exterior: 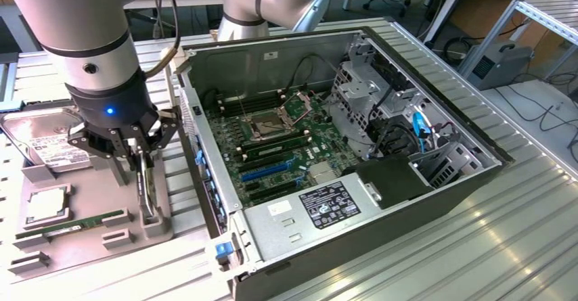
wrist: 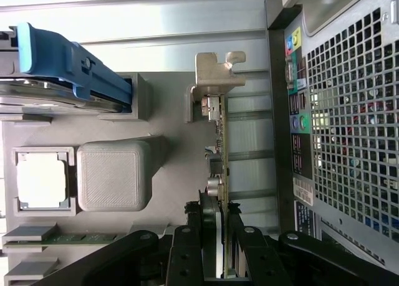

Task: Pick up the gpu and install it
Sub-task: 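Pick up the gpu and move the gpu toward the slot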

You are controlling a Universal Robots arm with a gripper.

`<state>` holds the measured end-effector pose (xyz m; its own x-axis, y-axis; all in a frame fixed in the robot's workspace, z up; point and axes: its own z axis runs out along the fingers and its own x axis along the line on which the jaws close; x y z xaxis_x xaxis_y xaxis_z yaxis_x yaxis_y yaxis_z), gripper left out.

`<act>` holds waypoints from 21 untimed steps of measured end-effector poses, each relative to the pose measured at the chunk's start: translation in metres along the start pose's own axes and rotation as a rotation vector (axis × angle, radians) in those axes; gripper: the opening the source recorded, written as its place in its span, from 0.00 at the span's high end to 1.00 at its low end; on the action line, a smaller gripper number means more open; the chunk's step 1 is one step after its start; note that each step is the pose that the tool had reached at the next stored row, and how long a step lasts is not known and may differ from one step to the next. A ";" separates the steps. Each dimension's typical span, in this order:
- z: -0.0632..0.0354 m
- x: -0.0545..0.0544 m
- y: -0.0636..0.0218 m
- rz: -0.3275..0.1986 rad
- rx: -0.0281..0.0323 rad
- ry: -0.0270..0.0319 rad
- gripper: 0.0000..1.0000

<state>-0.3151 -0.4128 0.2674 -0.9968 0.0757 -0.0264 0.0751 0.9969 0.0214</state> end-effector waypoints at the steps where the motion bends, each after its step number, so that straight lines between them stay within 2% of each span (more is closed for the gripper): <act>1: -0.0002 0.000 0.0000 0.000 0.0000 0.0000 0.73; 21: -0.0045 0.000 0.0001 0.000 0.0000 0.0000 0.73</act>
<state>-0.3151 -0.4128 0.2719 -0.9968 0.0757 -0.0265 0.0751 0.9969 0.0215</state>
